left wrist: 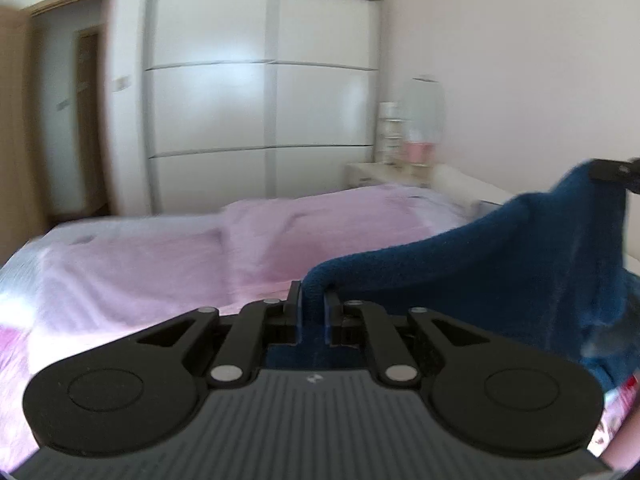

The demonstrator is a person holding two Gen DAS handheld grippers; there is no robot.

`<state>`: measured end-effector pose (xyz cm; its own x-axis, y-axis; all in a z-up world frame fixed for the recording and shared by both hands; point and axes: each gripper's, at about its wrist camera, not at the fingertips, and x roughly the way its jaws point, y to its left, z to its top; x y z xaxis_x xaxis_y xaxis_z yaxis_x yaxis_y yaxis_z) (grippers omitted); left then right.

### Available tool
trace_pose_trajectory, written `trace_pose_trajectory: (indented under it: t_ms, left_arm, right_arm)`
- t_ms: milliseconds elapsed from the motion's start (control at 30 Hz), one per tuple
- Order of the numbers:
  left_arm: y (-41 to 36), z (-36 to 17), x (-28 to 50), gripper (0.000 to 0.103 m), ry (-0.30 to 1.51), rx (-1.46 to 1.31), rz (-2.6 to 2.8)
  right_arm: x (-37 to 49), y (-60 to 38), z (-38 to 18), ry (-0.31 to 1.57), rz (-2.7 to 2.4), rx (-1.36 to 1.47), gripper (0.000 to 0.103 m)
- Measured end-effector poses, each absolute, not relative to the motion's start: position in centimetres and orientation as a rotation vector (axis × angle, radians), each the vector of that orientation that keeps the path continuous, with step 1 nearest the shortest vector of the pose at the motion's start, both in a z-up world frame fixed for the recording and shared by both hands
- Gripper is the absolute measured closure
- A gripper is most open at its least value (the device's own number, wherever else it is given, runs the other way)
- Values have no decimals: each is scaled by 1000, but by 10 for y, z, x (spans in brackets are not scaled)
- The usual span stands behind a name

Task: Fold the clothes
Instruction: 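Lift the teal sweater with both grippers and carry it onto the open bed, then open both grippers to drop the sweater onto the bedspread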

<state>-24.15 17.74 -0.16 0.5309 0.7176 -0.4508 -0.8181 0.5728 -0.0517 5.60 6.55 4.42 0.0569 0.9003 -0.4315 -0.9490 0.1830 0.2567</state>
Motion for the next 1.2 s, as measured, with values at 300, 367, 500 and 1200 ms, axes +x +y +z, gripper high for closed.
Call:
trace_pose_trajectory:
  t_ms: [300, 367, 500, 1200]
  left_arm:
    - [193, -74, -322, 72, 732, -537, 1196]
    - [175, -90, -330, 72, 794, -566, 1206]
    - [135, -112, -333, 72, 877, -619, 1186]
    - [-37, -74, -260, 63, 846, -484, 1266]
  right_arm:
    - [-13, 128, -7, 703, 1527, -314, 46]
    - [-18, 122, -28, 781, 1510, -358, 46]
    - [-38, 101, -67, 892, 1445, -508, 46]
    - [-64, -65, -100, 937, 1434, -679, 46]
